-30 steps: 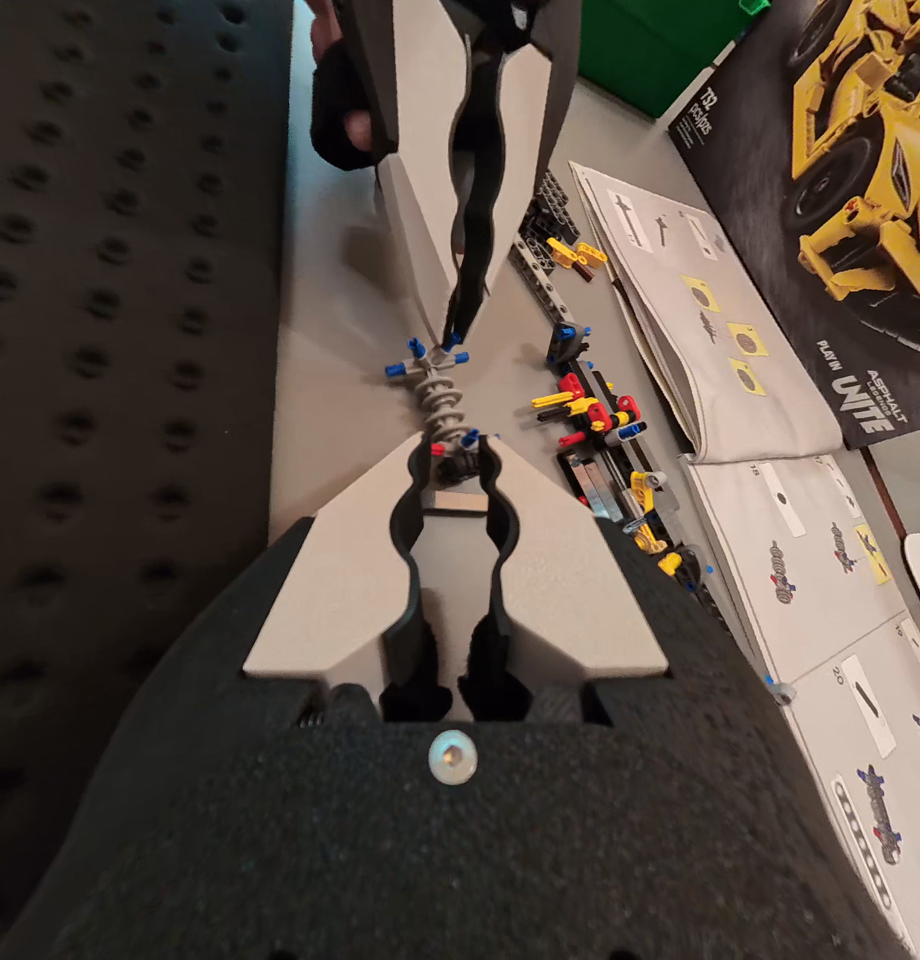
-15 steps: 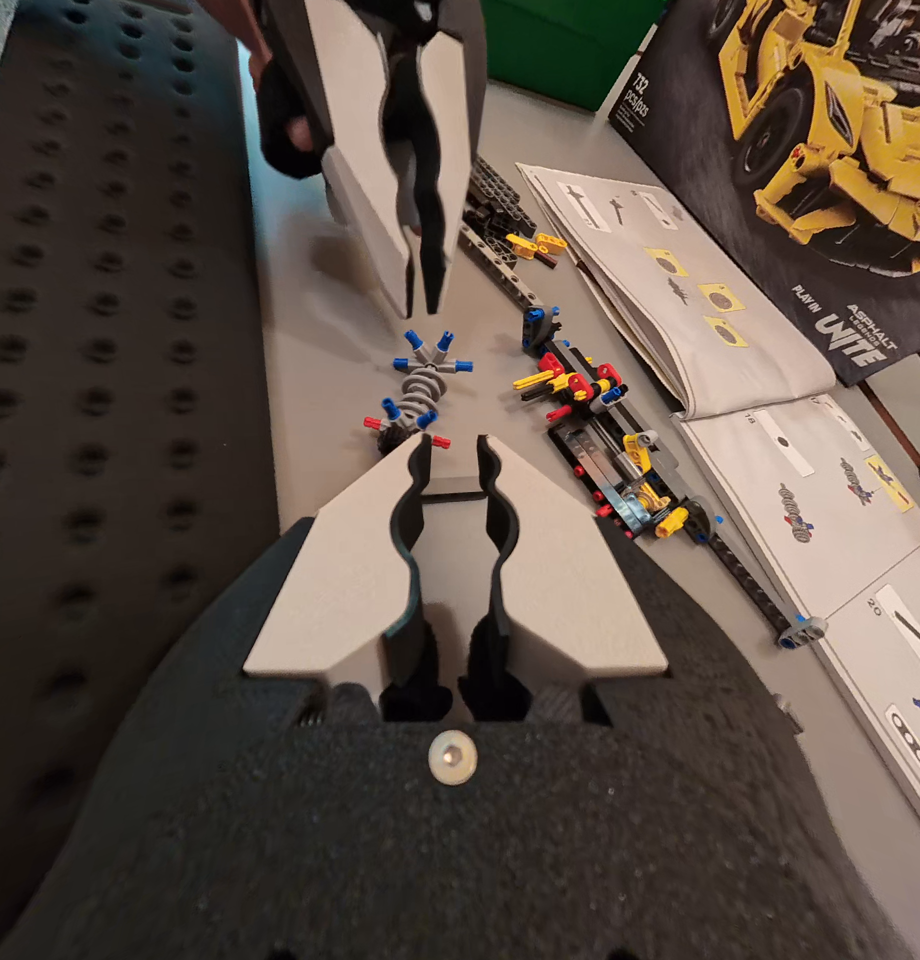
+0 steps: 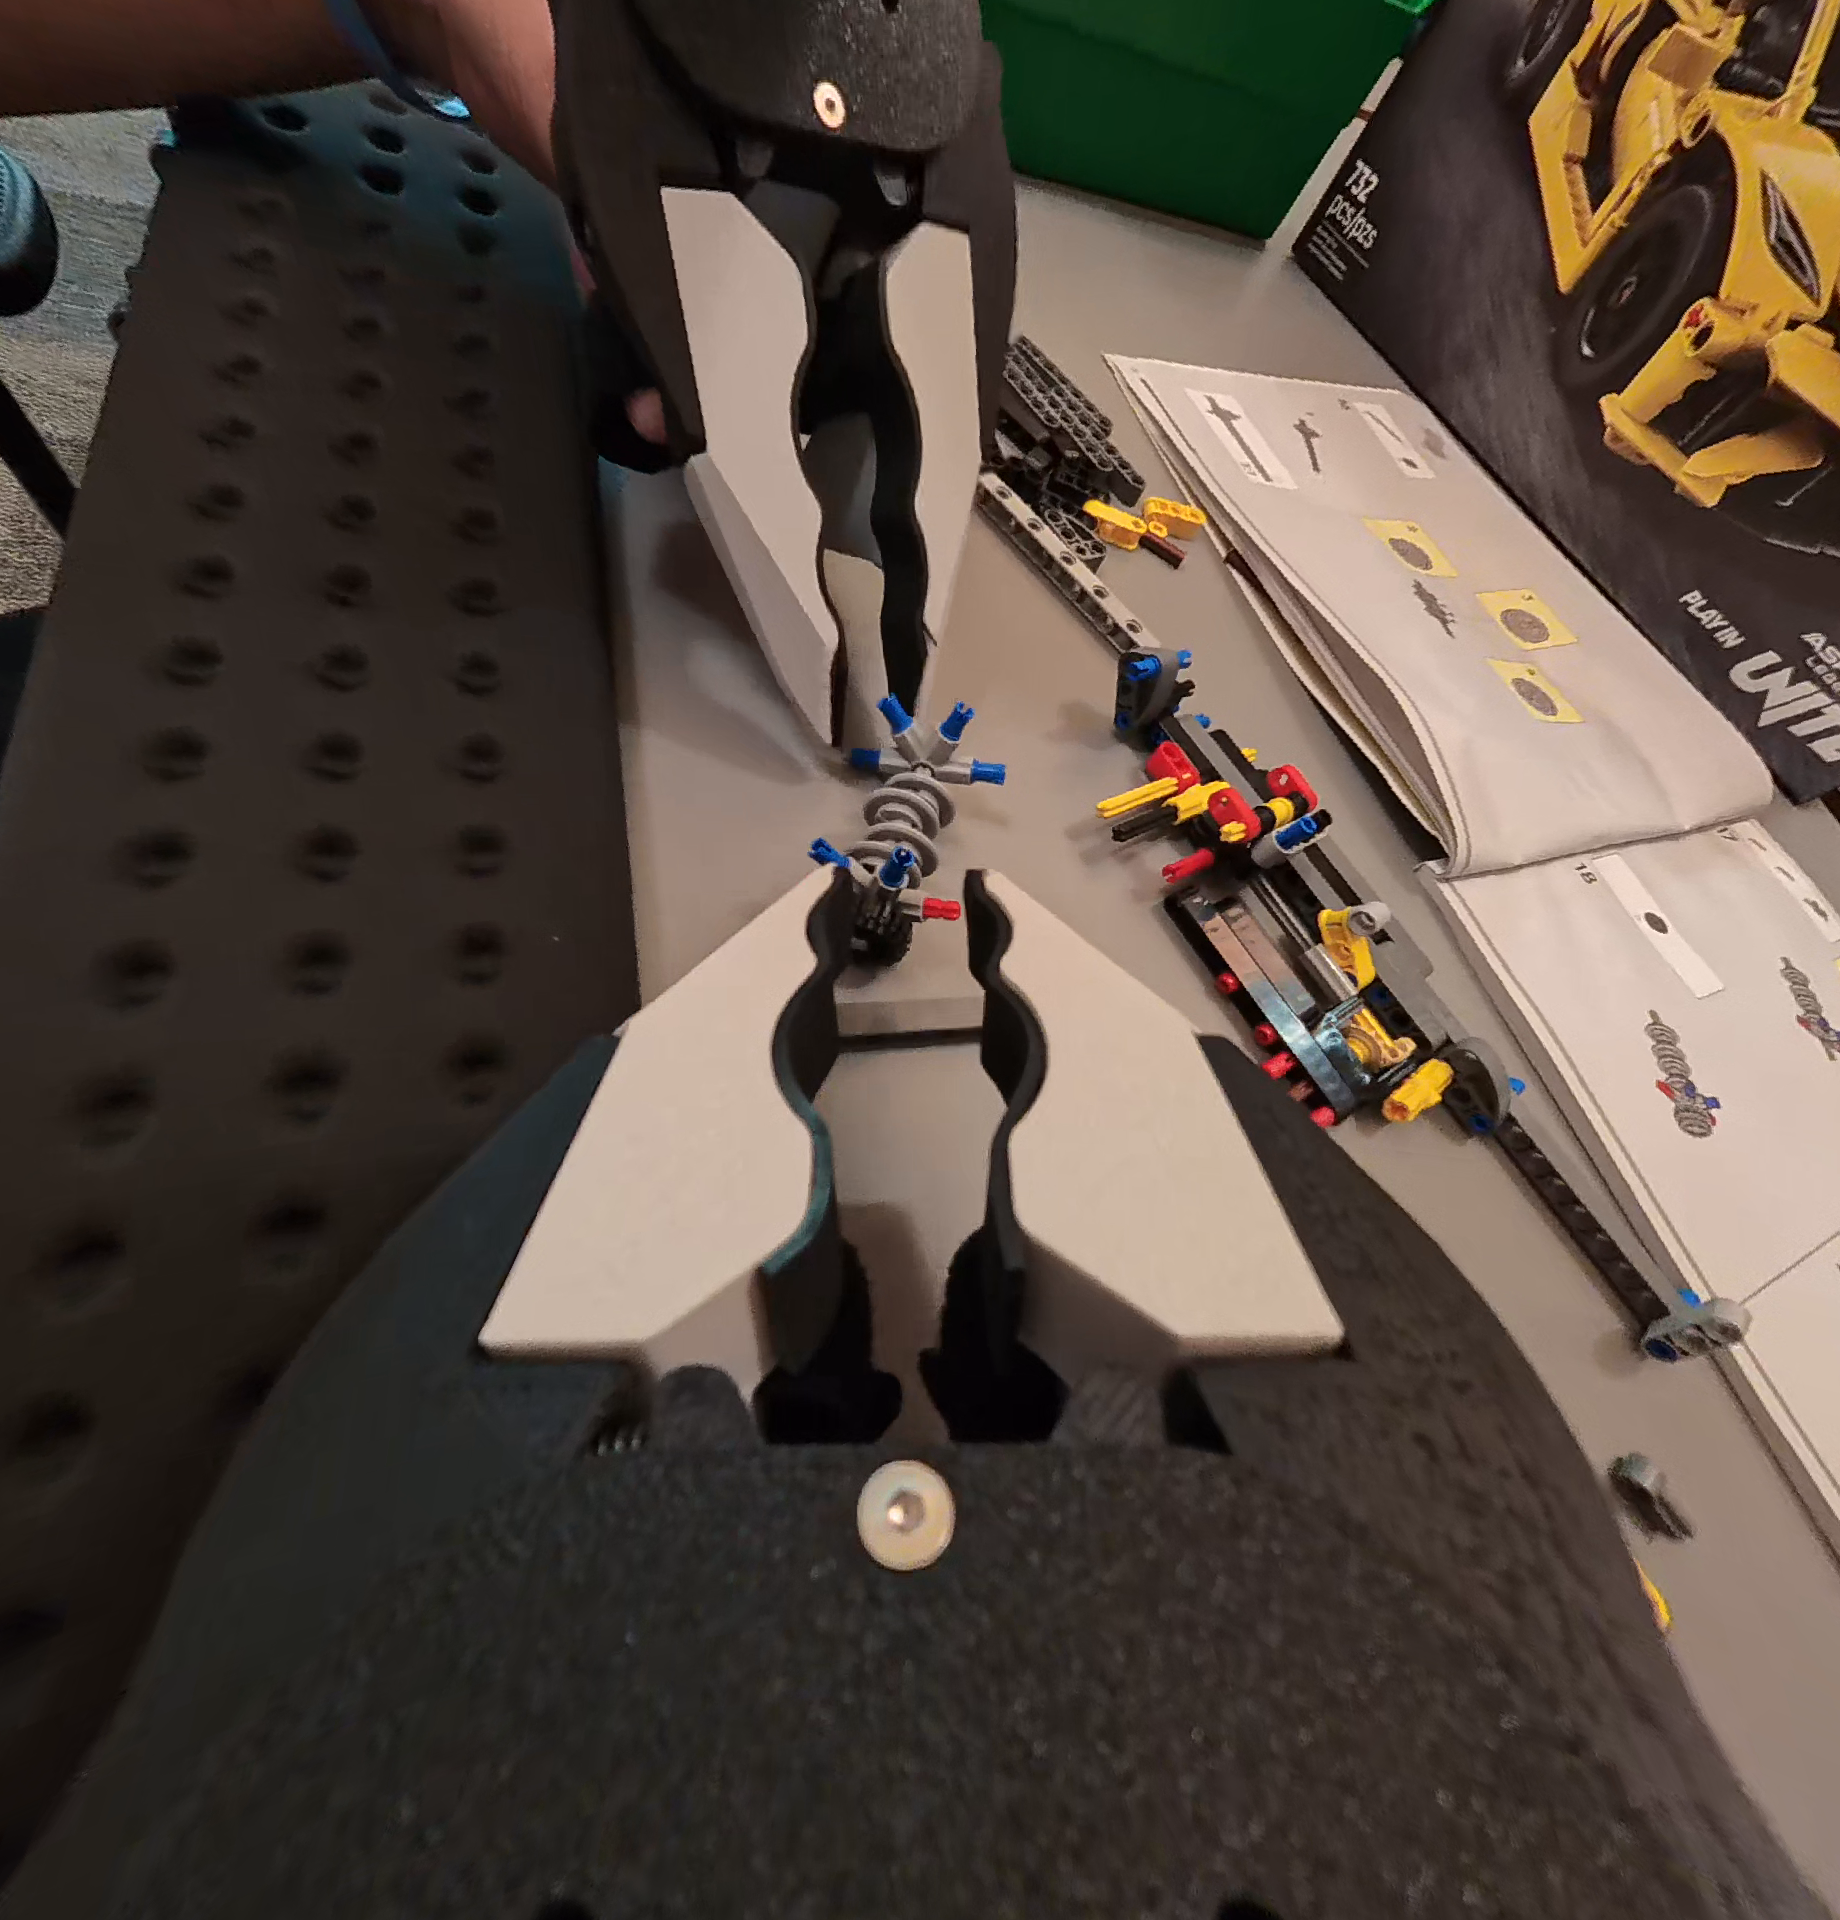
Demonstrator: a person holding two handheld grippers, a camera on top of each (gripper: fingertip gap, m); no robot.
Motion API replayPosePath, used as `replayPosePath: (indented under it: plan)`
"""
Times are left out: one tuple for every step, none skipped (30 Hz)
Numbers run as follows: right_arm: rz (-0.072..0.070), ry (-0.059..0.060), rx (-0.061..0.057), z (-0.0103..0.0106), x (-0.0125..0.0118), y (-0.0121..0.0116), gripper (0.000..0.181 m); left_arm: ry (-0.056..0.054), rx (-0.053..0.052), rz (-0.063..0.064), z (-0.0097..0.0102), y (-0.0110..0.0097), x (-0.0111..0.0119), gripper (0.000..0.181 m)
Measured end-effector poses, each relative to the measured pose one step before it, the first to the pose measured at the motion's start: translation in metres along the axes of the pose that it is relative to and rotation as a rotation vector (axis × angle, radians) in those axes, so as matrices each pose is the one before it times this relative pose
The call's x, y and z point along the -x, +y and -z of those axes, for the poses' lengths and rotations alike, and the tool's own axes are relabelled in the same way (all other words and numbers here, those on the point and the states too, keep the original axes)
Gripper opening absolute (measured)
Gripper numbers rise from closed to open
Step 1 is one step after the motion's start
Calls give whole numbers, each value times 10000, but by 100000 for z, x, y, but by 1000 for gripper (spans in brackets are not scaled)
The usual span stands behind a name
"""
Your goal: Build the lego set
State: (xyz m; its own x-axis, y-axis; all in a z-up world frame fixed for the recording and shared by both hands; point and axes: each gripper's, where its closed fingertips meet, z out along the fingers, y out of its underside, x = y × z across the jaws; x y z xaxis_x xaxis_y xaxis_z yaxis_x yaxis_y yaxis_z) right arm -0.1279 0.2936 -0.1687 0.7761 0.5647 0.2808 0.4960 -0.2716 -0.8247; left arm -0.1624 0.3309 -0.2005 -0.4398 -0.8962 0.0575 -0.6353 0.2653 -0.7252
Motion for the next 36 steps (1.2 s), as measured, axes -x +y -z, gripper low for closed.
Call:
replayPosePath:
  plan:
    - [-3,87,63,198,-29,88,21,-115,-48,-31,190,84,62,17]
    - [13,126,142,169,-106,211,21,-134,-43,-18,192,124,127,17]
    - [59,39,166,136,15,251,22,-132,-14,-12,164,222,202,17]
    - [76,-7,116,99,120,185,23,-189,21,-14,135,326,377,17]
    - [8,80,58,39,-27,120,23,-234,-64,41,93,279,518,18]
    - [-180,51,-47,0,-41,18,24,-131,-271,178,86,31,426,19]
    - [-332,35,-126,-48,-56,-65,25,-14,-201,292,154,-139,317,19]
    - [-248,86,-71,-50,-149,41,25,-161,-253,312,247,-333,479,19]
    - [-96,222,39,-38,-329,235,26,-241,-399,207,291,-588,424,19]
    - [19,205,93,-3,-266,197,26,-110,-457,72,311,-687,63,19]
    - [4,130,73,18,-195,84,26,-112,-449,-1,289,-678,-12,19]
    - [-42,-72,107,-41,74,181,27,-217,-351,-30,224,-526,140,19]
    - [-57,-200,210,-50,232,364,29,-201,-163,-84,117,-225,151,18]
    - [-50,-257,243,-10,287,393,31,-141,-20,-85,25,-19,113,18]
    - [-90,-230,207,28,213,338,30,-106,38,-57,-41,60,120,18]
    - [-143,-120,175,-4,36,235,31,-34,58,-22,-54,75,41,18]
    - [-177,-85,209,-74,-18,222,32,21,50,-12,-58,63,-34,18]
    - [-155,-94,259,-115,64,208,34,-8,23,-9,-23,33,4,18]
    - [-113,-53,186,-95,112,60,38,-27,7,-10,-12,12,28,18]
    - [-29,47,156,-78,88,9,39,-15,-7,-24,7,-4,4,18]
    - [40,143,184,-95,-7,58,39,5,-9,-33,7,-18,-36,18]
    - [29,98,226,-162,22,134,40,4,4,-24,1,14,-21,18]
    - [-16,32,166,-196,55,85,40,3,18,-12,-21,18,-10,18]
    - [-69,113,151,-207,-142,117,39,19,29,-18,-33,44,-35,19]
    - [-99,102,90,-134,-188,68,38,14,33,-28,-35,46,-41,18]
    - [-124,30,72,-20,-115,68,37,4,26,-32,-28,31,-36,19]
    - [-144,90,71,25,-214,121,33,-15,19,-30,-24,26,-12,19]
    - [-98,86,62,22,-181,155,24,-26,13,-32,-15,12,2,19]
    - [10,43,39,-1,-51,124,14,-15,11,-37,-8,15,-11,19]
    - [29,110,32,-5,-125,90,9,-9,14,-40,-21,20,-26,19]
    - [42,35,3,5,-10,3,9,1,16,-46,-13,26,-47,19]
    - [35,31,3,0,-13,1,9,12,24,-47,-24,28,-58,19]
    - [-8,63,14,-2,-100,12,9,7,35,-35,-50,47,-43,19]
    - [-35,14,5,8,-67,18,9,14,32,-34,-30,34,-36,19]
    - [-29,24,8,20,-99,37,8,20,4,-43,-11,5,-46,19]
    - [19,31,4,63,-106,70,6,21,-20,-46,2,-33,-30,18]
